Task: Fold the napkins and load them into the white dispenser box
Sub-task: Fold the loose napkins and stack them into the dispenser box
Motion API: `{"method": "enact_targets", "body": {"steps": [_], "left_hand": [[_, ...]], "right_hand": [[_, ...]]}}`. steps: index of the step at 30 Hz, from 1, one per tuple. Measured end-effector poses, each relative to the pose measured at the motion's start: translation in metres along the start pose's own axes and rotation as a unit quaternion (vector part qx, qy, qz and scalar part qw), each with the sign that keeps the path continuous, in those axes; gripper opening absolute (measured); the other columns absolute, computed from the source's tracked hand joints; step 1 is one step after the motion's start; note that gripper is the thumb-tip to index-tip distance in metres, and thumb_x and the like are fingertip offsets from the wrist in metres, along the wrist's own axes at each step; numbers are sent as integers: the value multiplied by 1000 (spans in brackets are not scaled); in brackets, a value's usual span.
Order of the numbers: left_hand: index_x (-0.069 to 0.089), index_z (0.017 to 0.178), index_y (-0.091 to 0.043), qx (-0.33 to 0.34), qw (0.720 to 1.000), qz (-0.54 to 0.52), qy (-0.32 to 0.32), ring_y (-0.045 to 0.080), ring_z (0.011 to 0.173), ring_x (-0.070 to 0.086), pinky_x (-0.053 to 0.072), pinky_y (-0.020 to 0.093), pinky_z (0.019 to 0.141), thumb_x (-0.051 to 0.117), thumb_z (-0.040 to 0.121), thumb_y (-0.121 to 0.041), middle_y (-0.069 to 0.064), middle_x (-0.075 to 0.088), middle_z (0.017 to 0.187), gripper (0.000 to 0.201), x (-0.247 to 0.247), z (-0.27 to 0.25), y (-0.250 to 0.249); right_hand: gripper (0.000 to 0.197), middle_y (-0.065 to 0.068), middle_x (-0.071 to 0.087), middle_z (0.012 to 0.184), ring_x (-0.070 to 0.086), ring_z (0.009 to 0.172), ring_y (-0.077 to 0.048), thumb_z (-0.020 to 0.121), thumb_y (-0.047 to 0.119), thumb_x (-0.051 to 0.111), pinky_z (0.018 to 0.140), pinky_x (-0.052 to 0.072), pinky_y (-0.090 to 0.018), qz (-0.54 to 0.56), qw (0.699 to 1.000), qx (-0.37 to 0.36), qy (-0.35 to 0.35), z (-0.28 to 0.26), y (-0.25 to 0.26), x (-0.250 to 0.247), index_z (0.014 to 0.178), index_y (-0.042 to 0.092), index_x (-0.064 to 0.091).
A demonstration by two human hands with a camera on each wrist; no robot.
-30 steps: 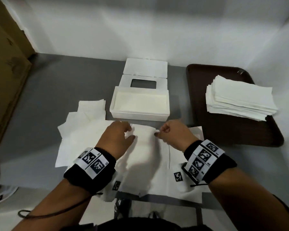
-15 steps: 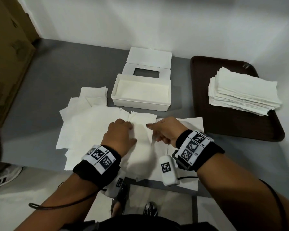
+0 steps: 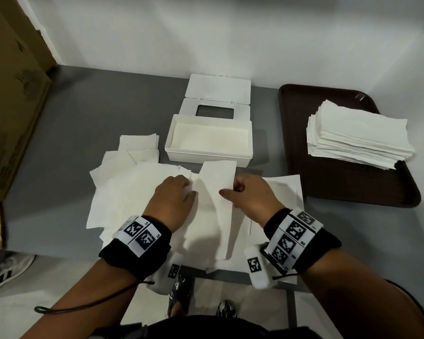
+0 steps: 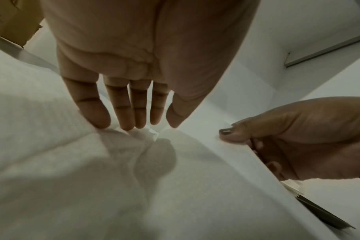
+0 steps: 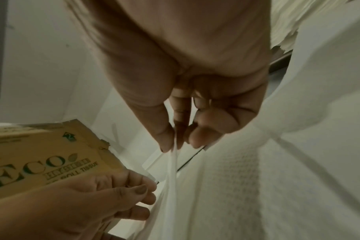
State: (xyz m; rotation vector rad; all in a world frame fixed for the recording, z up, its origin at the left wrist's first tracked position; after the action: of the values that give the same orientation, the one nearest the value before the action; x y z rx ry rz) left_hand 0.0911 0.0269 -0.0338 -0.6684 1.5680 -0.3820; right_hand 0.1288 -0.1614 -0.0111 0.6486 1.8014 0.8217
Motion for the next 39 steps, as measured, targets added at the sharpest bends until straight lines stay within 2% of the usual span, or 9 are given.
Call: {"method": "enact_targets", "body": {"steps": [4, 7, 11, 15, 18, 20, 25, 31, 39], "left_hand": [[51, 108, -21, -19, 991, -128, 27, 14, 96, 59, 47, 32, 87, 56, 88, -50, -5, 60, 107, 36, -6, 3, -10], [56, 118, -28, 19, 967, -234, 98, 6, 100, 64, 52, 31, 89, 60, 79, -62, -11, 67, 110, 51, -11, 7, -24], [63, 116, -13, 44, 913, -381, 140, 18, 102, 68, 53, 36, 91, 63, 90, -21, 1, 72, 110, 27, -22, 12, -38], [65, 99, -20, 85, 936, -283, 192, 12, 84, 71, 54, 29, 78, 64, 89, -24, -4, 74, 94, 10, -34, 21, -45], [64, 91, -27, 123, 957, -164, 207, 13, 79, 69, 56, 36, 78, 65, 89, -31, -5, 73, 88, 5, -41, 31, -45], [65, 92, -22, 110, 957, -178, 200, 25, 83, 70, 56, 46, 79, 69, 85, -34, 3, 73, 90, 14, -48, 40, -44], [59, 105, -23, 50, 947, -253, 192, 26, 81, 71, 57, 41, 72, 80, 74, -27, 2, 72, 96, 38, -63, 62, -27], [44, 118, -19, -1, 929, -360, 89, 17, 79, 67, 56, 30, 62, 64, 86, -4, 7, 68, 103, 41, -73, 92, -15], [33, 134, -14, 76, 992, -90, -40, 21, 73, 55, 40, 26, 68, 68, 83, -11, -1, 53, 81, 62, -85, 142, -22]], "right_hand": [[21, -14, 72, 95, 70, 87, -31, 84, 22, 69, 80, 57, -53, 142, 989, -27, 15, -5, 14, -12, 99, 7, 67], [36, -25, 68, 106, 66, 99, -41, 82, 24, 71, 87, 53, -59, 231, 972, -30, 22, -7, 28, -23, 106, -2, 62], [30, -23, 68, 111, 65, 105, -41, 89, 7, 65, 92, 52, -58, 320, 947, -25, 4, -3, 42, -41, 114, -7, 57], [29, -10, 72, 100, 71, 88, -26, 85, 10, 69, 67, 59, -38, 321, 947, -16, 0, 6, 51, -63, 113, 3, 61], [20, -13, 73, 94, 70, 86, -35, 81, 9, 74, 70, 60, -43, 214, 977, 7, 9, 17, 45, -76, 99, 5, 67], [11, -20, 73, 94, 67, 90, -48, 81, 10, 74, 80, 57, -56, 159, 987, 13, 13, 22, 43, -79, 92, 7, 71], [8, -10, 71, 77, 61, 49, -14, 87, 7, 68, 43, 47, -19, 218, 972, 14, -86, 34, 39, -89, 95, 6, 67], [4, -9, 67, 73, 59, 49, -13, 90, 7, 64, 46, 44, -24, 272, 952, 47, -135, 53, 25, -81, 87, 9, 62], [12, 9, 57, 68, 55, 66, -10, 81, 20, 73, 63, 42, -21, -22, 975, 42, -218, 84, 18, -66, 81, 18, 62]]}}
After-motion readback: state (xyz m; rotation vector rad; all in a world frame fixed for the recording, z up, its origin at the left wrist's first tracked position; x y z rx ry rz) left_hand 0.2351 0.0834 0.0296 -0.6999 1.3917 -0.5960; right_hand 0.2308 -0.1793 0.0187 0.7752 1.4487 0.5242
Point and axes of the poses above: each hand's wrist, its own z-axis towards the middle knuckle, its own x-axis out of the palm, y = z × x, the point moved 4 cm from there along z, towards the middle knuckle
